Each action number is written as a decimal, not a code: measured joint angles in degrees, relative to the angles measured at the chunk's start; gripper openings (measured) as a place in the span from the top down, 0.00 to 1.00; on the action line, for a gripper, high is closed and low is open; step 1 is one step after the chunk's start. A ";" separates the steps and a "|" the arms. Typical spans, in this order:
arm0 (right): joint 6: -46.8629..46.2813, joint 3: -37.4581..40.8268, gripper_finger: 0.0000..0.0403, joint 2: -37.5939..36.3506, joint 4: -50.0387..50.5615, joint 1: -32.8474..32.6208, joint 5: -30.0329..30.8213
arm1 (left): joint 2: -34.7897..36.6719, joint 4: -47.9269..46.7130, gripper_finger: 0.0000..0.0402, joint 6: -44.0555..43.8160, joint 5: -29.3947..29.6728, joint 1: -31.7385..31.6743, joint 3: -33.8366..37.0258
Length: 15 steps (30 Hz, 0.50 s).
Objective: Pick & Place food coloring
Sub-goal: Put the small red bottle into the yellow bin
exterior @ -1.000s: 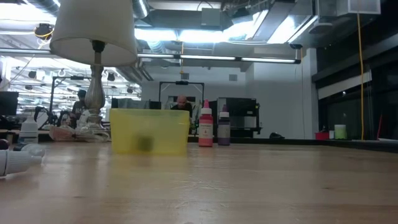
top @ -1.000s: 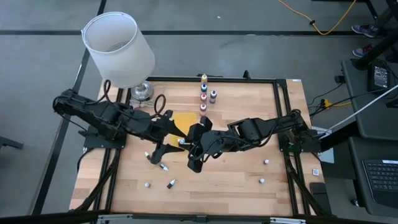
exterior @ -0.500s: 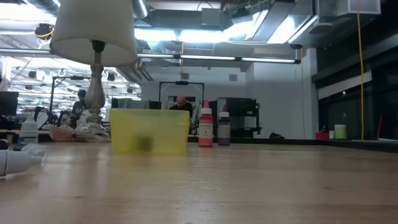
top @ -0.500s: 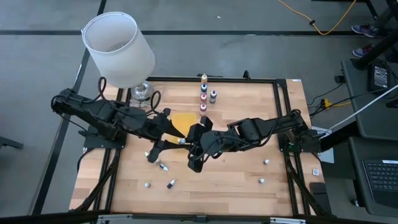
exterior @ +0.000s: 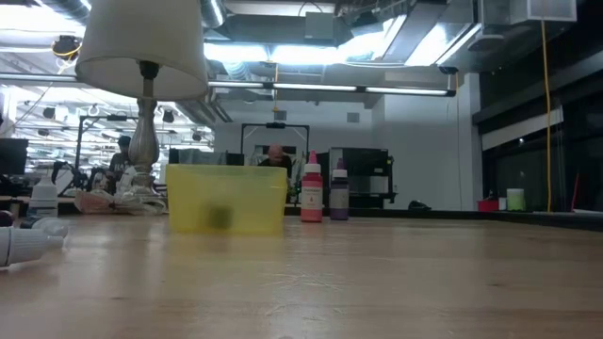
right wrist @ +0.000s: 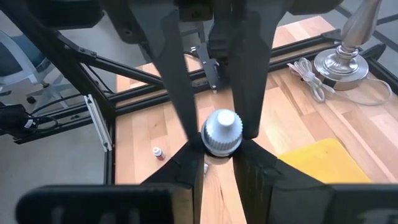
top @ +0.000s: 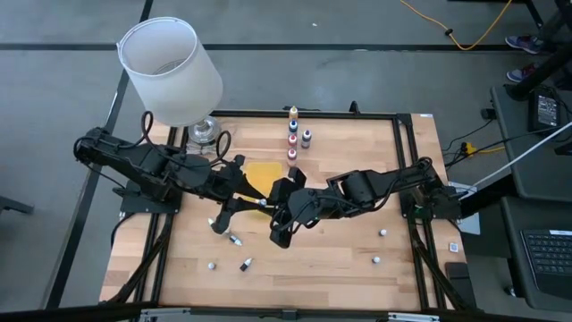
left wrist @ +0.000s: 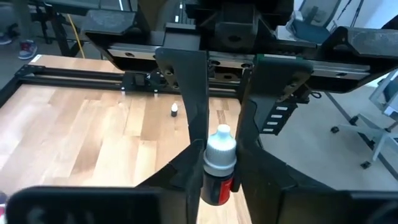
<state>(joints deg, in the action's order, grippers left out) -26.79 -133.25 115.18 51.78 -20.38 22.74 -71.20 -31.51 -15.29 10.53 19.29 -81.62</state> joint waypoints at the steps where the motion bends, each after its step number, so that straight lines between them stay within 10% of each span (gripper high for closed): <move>1: 0.02 0.00 0.81 0.00 0.03 0.00 0.04 | 0.00 0.00 0.79 0.03 0.12 0.00 0.00; 15: 2.66 0.02 0.64 -0.42 6.25 0.02 -1.43 | -0.07 -0.04 0.88 -0.02 4.07 -0.04 0.00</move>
<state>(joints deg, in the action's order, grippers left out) -24.12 -133.23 114.75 58.03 -20.37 21.31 -71.26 -31.55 -15.31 14.61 19.25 -81.62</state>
